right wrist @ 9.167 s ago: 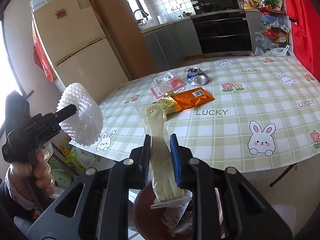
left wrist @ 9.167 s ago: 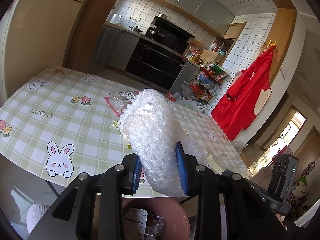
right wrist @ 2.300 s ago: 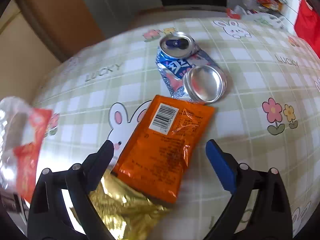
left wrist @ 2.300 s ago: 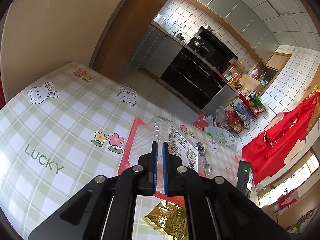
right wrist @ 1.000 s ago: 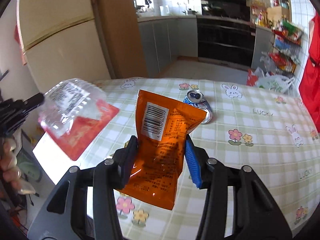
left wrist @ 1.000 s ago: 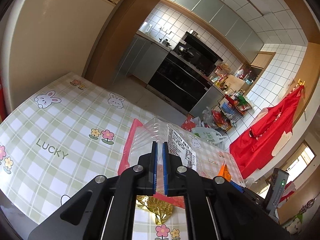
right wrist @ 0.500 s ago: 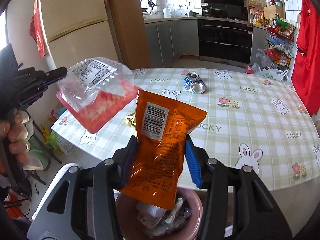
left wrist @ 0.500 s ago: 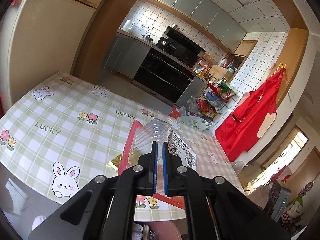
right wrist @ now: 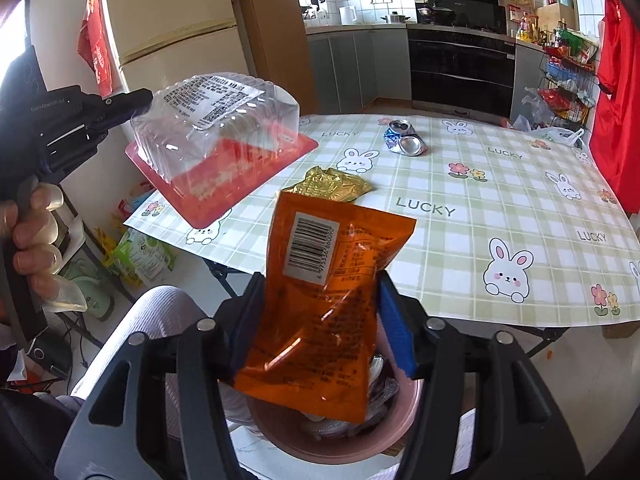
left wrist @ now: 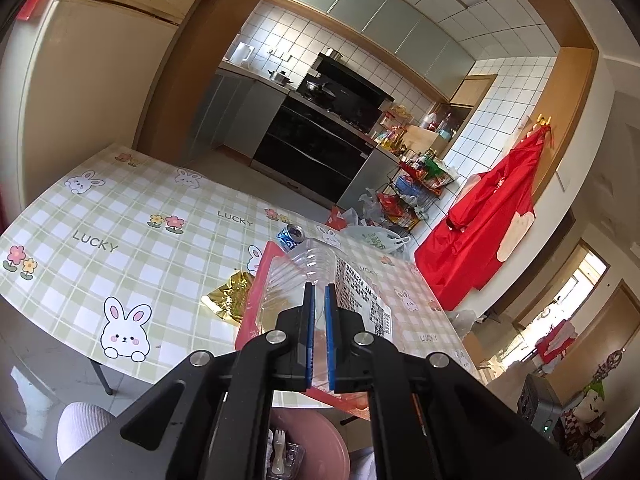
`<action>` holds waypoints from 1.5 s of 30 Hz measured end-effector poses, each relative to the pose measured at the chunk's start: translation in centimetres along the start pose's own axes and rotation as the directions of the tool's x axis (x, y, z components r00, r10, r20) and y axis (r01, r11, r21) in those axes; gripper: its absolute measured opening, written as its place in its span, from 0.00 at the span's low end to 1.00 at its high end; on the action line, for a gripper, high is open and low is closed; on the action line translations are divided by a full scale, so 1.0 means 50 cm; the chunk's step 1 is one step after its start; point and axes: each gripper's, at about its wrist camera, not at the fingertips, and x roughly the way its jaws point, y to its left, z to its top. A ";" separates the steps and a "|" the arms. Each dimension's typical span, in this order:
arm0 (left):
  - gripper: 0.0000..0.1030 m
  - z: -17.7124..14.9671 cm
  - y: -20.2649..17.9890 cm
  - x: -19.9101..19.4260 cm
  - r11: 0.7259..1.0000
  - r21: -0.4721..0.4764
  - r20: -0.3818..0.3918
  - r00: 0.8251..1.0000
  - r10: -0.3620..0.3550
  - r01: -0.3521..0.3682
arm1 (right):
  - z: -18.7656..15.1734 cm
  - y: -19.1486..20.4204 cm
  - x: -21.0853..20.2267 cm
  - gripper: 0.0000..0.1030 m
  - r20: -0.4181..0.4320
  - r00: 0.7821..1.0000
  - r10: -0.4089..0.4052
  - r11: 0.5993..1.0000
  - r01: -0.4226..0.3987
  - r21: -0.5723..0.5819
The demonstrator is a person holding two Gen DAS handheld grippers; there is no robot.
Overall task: Collect trash
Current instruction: 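Drop the orange packet into the bin with the right tool while the left tool holds the container, then lower the clear container and red tray into the bin with the left tool and open it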
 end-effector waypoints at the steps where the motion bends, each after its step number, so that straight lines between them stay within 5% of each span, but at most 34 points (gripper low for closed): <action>1: 0.05 -0.001 -0.001 -0.001 1.000 0.002 -0.001 1.000 0.001 -0.001 | 0.002 0.001 0.001 0.62 0.000 1.000 0.002 1.000 -0.002 -0.002; 8: 0.05 -0.011 -0.007 0.005 0.999 0.039 -0.015 1.000 0.009 -0.008 | 0.012 -0.014 0.007 0.64 0.013 1.000 -0.013 1.000 0.013 0.014; 17: 0.05 -0.041 -0.040 0.030 0.992 0.127 -0.064 0.998 0.006 0.002 | 0.027 -0.075 -0.038 0.89 0.135 0.979 -0.152 0.983 0.136 0.122; 31: 0.05 -0.100 -0.101 0.090 0.973 0.221 -0.198 0.980 -0.024 0.068 | 0.036 -0.182 -0.115 0.91 0.237 0.941 -0.243 0.951 0.183 0.251; 45: 0.06 -0.128 -0.134 0.116 0.955 0.263 -0.271 0.960 -0.063 0.136 | 0.027 -0.209 -0.115 0.91 0.230 0.938 -0.258 0.940 0.188 0.286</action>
